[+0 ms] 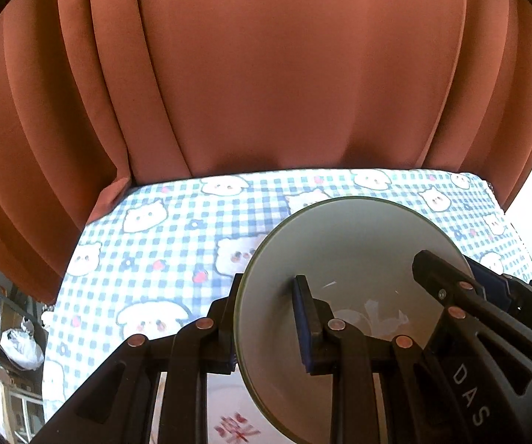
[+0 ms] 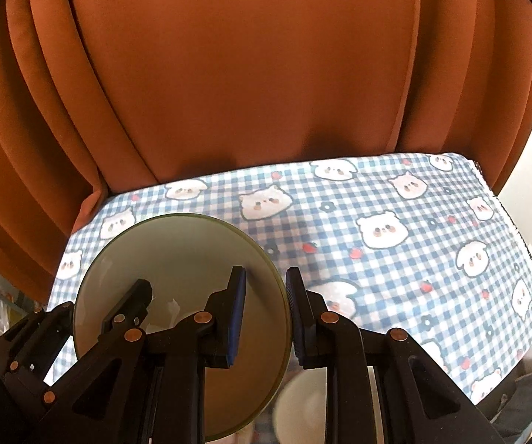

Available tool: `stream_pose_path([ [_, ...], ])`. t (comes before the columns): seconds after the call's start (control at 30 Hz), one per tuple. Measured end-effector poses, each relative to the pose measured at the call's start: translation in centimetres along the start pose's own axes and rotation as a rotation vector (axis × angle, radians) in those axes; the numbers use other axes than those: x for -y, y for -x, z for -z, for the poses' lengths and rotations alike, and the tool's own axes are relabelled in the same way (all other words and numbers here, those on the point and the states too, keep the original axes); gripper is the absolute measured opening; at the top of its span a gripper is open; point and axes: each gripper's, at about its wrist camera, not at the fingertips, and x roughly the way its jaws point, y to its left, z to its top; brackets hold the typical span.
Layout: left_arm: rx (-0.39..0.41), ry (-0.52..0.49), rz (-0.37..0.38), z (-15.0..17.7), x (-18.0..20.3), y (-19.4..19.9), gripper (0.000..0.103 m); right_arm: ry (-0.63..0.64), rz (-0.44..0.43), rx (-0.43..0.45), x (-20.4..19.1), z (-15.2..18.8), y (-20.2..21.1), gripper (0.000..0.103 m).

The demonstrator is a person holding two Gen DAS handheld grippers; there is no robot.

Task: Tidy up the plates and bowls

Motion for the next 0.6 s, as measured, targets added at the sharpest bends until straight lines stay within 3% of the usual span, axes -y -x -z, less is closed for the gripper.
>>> stream_pose_path([
  [0.6, -0.067, 0.057, -0.027, 6.4, 7.9, 0.2, 0.023, 0.063, -0.046, -0.064, 9.2, 5.7, 0.7, 0.026],
])
